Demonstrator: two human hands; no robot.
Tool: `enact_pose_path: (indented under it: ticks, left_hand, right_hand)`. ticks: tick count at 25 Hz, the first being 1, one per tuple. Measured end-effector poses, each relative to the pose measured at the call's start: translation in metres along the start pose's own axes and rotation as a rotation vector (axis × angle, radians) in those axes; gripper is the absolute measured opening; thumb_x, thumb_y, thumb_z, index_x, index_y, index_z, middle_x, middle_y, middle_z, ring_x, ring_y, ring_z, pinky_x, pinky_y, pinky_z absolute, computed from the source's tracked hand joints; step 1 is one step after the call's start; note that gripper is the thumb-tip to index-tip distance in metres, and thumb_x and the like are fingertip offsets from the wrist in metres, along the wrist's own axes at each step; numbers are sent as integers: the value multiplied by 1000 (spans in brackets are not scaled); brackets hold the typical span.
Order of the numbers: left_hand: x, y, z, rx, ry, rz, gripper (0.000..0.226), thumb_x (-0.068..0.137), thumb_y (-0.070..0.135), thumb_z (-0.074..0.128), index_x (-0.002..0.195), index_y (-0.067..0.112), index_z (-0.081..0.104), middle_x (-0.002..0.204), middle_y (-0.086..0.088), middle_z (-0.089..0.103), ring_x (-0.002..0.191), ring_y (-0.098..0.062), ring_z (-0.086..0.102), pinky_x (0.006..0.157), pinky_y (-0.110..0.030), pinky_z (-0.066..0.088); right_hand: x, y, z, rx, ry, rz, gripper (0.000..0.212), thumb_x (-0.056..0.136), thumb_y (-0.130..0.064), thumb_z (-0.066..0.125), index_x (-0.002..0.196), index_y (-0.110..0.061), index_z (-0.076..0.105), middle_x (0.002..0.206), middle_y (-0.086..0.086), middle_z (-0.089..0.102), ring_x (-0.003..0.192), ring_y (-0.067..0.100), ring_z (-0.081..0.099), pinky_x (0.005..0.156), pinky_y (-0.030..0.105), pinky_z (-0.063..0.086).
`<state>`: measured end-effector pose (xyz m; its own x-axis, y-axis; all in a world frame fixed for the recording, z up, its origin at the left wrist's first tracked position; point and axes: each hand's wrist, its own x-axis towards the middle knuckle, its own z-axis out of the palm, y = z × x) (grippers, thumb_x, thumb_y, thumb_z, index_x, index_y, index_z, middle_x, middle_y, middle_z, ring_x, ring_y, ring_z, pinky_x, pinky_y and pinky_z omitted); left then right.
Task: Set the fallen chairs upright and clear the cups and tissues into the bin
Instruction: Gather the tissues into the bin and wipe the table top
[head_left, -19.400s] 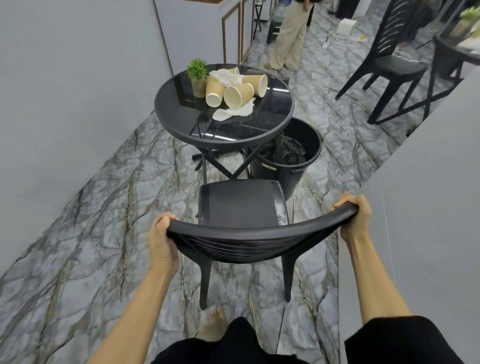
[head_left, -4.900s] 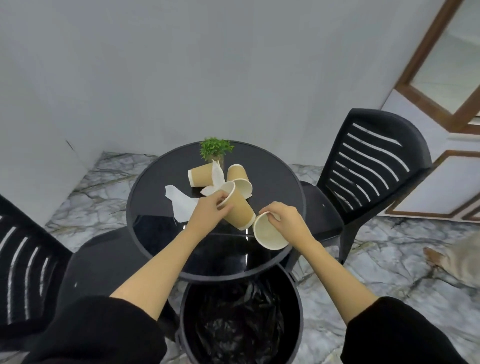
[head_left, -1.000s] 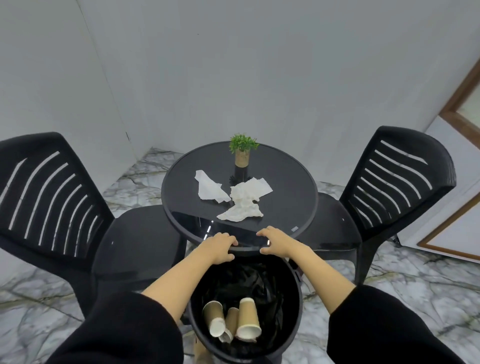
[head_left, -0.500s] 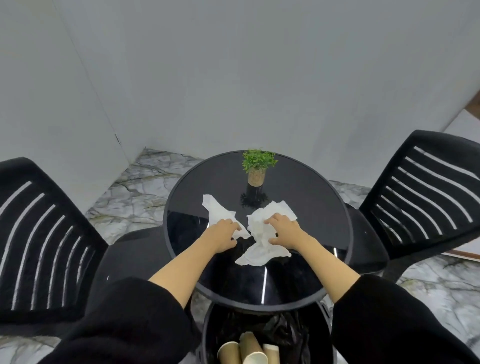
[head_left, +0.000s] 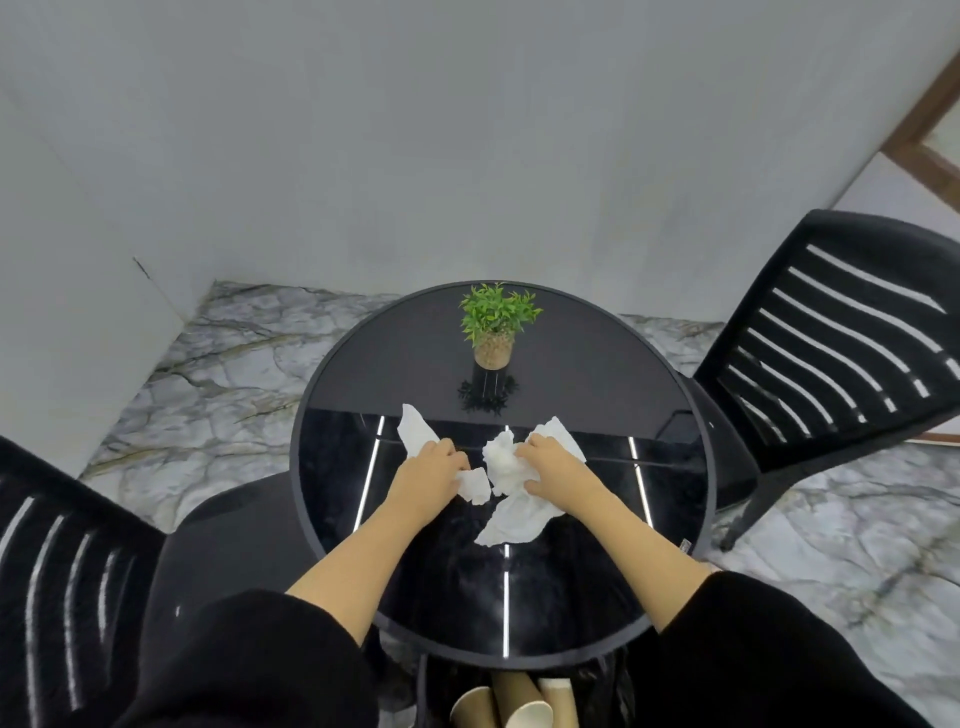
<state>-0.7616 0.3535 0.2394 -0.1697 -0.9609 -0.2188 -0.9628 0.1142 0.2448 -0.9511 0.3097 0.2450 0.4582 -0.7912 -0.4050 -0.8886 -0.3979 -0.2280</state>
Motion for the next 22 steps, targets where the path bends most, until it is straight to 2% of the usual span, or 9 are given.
enact_pose_path:
  ticks: [2, 4, 6, 9, 14, 16, 18, 20, 22]
  left_hand:
    - [-6, 7, 0, -57, -11, 12, 26, 91, 11, 42, 112, 13, 57, 115, -5, 53, 101, -19, 54, 64, -26, 38]
    - [-18, 16, 2, -105, -5, 19, 24, 90, 12, 43, 109, 13, 58, 113, -5, 54, 98, -19, 56, 61, -26, 36]
    - [-32, 26, 4, -136, 8, 13, 22, 90, 12, 45, 107, 12, 58, 111, -4, 54, 93, -18, 55, 55, -21, 32]
    - [-58, 49, 8, -168, 31, -17, 21, 89, 13, 46, 105, 12, 59, 110, -5, 55, 82, -12, 45, 52, -20, 31]
    - [-118, 109, 26, -160, 88, -71, 24, 89, 13, 44, 107, 13, 59, 110, -3, 56, 79, -12, 43, 47, -17, 22]
    - [-145, 136, 40, -161, 71, -90, 25, 89, 12, 43, 107, 13, 59, 111, -3, 56, 82, -16, 49, 52, -18, 30]
    - [-170, 163, 58, -126, 35, -69, 26, 89, 12, 42, 109, 13, 59, 113, -5, 55, 95, -20, 55, 62, -26, 39]
    - [-192, 186, 77, -90, 2, -43, 27, 89, 12, 42, 112, 12, 57, 115, -7, 55, 102, -22, 55, 69, -32, 45]
    - [-214, 206, 95, -84, -39, -37, 27, 90, 12, 42, 113, 11, 56, 116, -9, 54, 104, -23, 55, 70, -33, 44]
  right_hand:
    - [-6, -5, -2, -6, 38, -21, 36, 87, -10, 49, 123, -7, 49, 119, 11, 52, 106, 22, 45, 100, 35, 40]
    - [-21, -6, -2, 4, 123, -45, 27, 86, -8, 47, 112, -5, 54, 99, 7, 49, 95, 19, 42, 99, 30, 38]
    - [-41, -4, -1, 95, 175, -45, 23, 85, -5, 48, 108, -5, 55, 95, 4, 45, 94, 22, 49, 82, 25, 38]
    - [-74, 0, -1, 133, 200, -88, 19, 83, -6, 52, 102, -5, 55, 89, 2, 43, 79, 24, 49, 66, 29, 37]
    - [-147, 11, 15, 148, 194, -156, 21, 81, -5, 55, 102, -6, 54, 89, -2, 41, 76, 21, 45, 61, 30, 35]
    - [-181, 20, 26, 146, 165, -179, 25, 81, -6, 56, 106, -6, 54, 90, -2, 42, 79, 23, 47, 67, 35, 40]
    - [-213, 30, 41, 132, 130, -183, 28, 81, -6, 55, 110, -8, 54, 93, 1, 45, 86, 26, 51, 76, 39, 45]
    - [-236, 38, 57, 93, 99, -183, 30, 81, -5, 55, 111, -6, 54, 100, 8, 51, 89, 25, 51, 77, 37, 44]
    - [-261, 45, 76, 62, 53, -182, 29, 81, -5, 54, 110, -3, 54, 104, 12, 53, 88, 23, 48, 74, 34, 40]
